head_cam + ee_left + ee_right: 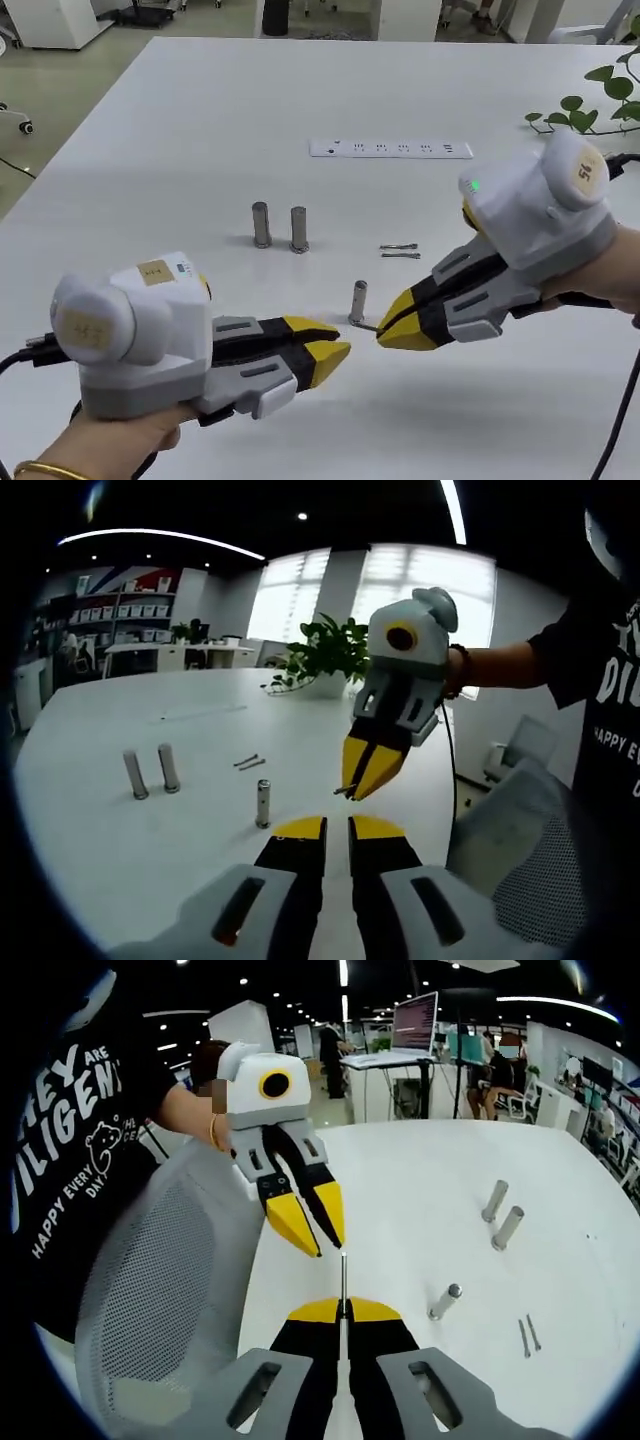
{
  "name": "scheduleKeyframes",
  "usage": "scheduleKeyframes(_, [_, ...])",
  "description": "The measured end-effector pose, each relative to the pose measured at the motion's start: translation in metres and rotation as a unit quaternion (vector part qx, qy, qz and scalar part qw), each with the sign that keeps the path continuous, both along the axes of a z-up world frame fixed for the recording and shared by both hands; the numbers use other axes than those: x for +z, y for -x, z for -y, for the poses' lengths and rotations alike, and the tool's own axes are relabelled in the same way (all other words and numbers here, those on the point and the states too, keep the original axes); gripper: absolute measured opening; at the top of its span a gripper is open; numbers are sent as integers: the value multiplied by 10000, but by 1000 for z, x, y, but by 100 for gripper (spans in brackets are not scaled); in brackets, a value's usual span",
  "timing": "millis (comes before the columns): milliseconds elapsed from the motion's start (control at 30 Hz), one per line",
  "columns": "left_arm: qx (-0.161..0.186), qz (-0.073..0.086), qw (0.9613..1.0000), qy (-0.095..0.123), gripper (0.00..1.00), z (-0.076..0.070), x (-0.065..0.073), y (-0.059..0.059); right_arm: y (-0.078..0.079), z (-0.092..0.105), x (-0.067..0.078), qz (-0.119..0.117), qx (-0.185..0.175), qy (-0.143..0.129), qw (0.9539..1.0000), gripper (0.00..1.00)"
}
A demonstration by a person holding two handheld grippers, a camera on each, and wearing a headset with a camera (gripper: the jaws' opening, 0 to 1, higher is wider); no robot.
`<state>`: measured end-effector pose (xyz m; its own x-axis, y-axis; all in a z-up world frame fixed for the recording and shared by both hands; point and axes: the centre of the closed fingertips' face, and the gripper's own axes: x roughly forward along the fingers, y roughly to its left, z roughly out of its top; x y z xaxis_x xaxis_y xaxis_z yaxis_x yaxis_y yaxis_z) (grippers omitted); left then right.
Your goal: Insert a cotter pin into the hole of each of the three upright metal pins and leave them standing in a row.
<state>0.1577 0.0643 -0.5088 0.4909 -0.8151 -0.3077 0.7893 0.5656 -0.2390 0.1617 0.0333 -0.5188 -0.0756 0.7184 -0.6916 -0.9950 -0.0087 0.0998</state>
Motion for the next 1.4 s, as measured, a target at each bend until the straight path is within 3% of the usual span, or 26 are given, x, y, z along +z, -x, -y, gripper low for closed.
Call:
scheduleKeyframes(300, [396, 204, 9978, -493, 12, 1, -17, -20, -24, 14, -12, 358, -131, 512, 9980, 0])
scheduleKeyframes(367, [443, 159, 9973, -561, 12, 2, -20, -24, -32, 17, -17, 384, -154, 590, 9974, 0])
scheduleKeyframes(733, [849, 245, 9921, -889, 17, 8, -36, -51, -48, 23, -29, 487, -128, 927, 9944, 0])
scheduleKeyframes(833, [945, 252, 9890, -1113, 19, 9, -45, -57, -53, 23, -32, 516, -104, 973, 9939, 0])
scheduleKeyframes(1000, [1067, 220, 9881, -1082, 20, 17, -51, -67, -61, 24, -37, 591, -10, 1040, 9928, 0])
scheduleKeyframes(1400, [1215, 145, 9843, -1269, 18, 22, -75, -87, -76, 28, -46, 668, 186, 1194, 9904, 0])
